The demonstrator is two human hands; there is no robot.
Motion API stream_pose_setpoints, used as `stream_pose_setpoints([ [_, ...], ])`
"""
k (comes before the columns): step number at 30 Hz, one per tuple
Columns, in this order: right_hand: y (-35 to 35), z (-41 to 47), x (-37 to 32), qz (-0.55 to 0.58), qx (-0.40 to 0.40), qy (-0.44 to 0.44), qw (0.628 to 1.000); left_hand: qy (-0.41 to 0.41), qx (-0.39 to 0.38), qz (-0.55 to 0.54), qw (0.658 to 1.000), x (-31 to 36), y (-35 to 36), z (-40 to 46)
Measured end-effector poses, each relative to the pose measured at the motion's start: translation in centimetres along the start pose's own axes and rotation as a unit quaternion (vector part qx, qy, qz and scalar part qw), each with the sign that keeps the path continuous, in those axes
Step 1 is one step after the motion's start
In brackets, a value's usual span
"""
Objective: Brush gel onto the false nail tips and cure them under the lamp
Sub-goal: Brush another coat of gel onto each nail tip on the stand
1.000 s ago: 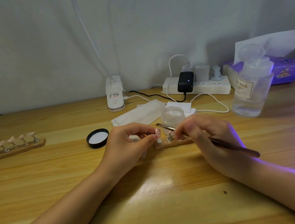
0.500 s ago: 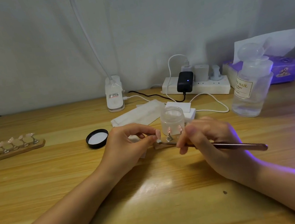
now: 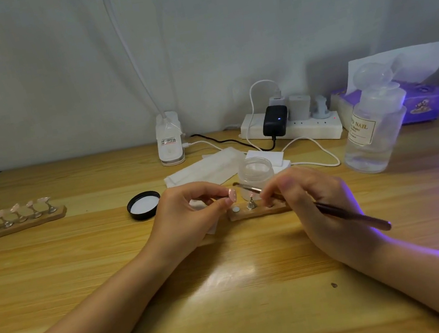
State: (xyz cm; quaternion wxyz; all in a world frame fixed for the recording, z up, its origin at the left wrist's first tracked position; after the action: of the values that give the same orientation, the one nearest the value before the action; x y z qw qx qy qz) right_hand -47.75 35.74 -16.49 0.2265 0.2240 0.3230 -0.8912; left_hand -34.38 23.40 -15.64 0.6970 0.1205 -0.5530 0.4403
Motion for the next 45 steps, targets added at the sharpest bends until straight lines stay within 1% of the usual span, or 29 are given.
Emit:
stream_pose_setpoints([
  [4,0.12,0.02,-0.03,-0.007,-0.018,-0.008,1.0,0.008,0.008,0.006,1.0,-0.04,-0.02,0.01],
  [7,0.04,-0.28,-0.07,0.016,-0.005,-0.023,1.0,0.006,0.007,0.008,1.0,-0.06,0.03,0.04],
  [9,0.0,-0.14,-0.04,0.017,0.005,-0.007,1.0,0.005,0.004,0.007,1.0,-0.12,0.02,0.05],
  [11,0.04,0.15,-0.04,-0.003,0.0,0.014,1.0,0.005,-0.001,0.006,1.0,-0.12,0.0,0.04],
  [13,0.09,0.2,-0.08,-0.013,-0.014,0.01,1.0,0.005,0.0,0.008,1.0,-0.09,0.0,0.03],
  [16,0.01,-0.13,-0.33,0.011,-0.023,-0.013,1.0,0.005,-0.001,0.014,1.0,-0.03,0.02,0.04],
  [19,-0.13,-0.17,-0.34,0.031,-0.01,0.002,0.999,0.005,-0.001,0.014,1.0,-0.15,0.01,0.02],
  [22,-0.07,0.21,-0.33,0.021,-0.004,0.015,1.0,0.005,0.002,0.017,1.0,-0.18,0.0,0.05],
  [25,0.1,0.17,-0.56,0.008,-0.026,-0.026,0.999,0.006,0.0,0.019,1.0,-0.16,0.01,0.04],
  [27,0.07,-0.13,-0.46,0.02,-0.03,-0.039,0.999,0.005,0.001,0.022,1.0,-0.15,0.01,0.05],
  [30,-0.06,-0.08,-0.18,0.037,-0.006,-0.005,0.999,-0.003,0.002,0.016,1.0,-0.25,-0.02,0.11],
  [32,0.01,0.17,-0.18,0.02,-0.004,0.013,1.0,-0.007,0.001,0.015,1.0,-0.26,-0.03,0.09],
  [36,0.01,0.03,-0.49,0.011,-0.047,-0.015,0.999,-0.003,0.008,0.012,1.0,-0.22,-0.05,0.02],
  [38,-0.09,-0.22,-0.49,0.019,-0.047,-0.027,0.998,-0.005,0.005,0.009,1.0,-0.17,-0.03,0.0],
  [42,-0.22,0.07,-0.21,0.03,-0.008,0.032,0.999,-0.011,-0.001,0.004,1.0,-0.13,0.0,0.05],
  [43,-0.21,0.14,-0.2,0.026,-0.008,0.04,0.999,-0.013,-0.002,0.004,1.0,-0.14,0.0,0.05],
  [45,-0.11,0.17,-0.31,0.009,-0.027,0.026,0.999,-0.014,0.0,0.004,1.0,-0.23,-0.06,0.02],
])
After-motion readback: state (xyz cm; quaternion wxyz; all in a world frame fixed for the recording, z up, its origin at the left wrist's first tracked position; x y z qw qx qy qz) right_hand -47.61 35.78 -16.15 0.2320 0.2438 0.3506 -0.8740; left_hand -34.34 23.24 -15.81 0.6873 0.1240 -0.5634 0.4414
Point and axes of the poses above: each hand's wrist, its own z-axis towards the middle knuckle, its own y-axis out of the palm, x = y × z, the point moved 1 cm from there along z, towards the middle knuckle, and after that the axes turned 5 degrees about -z, right-handed, at the moved point
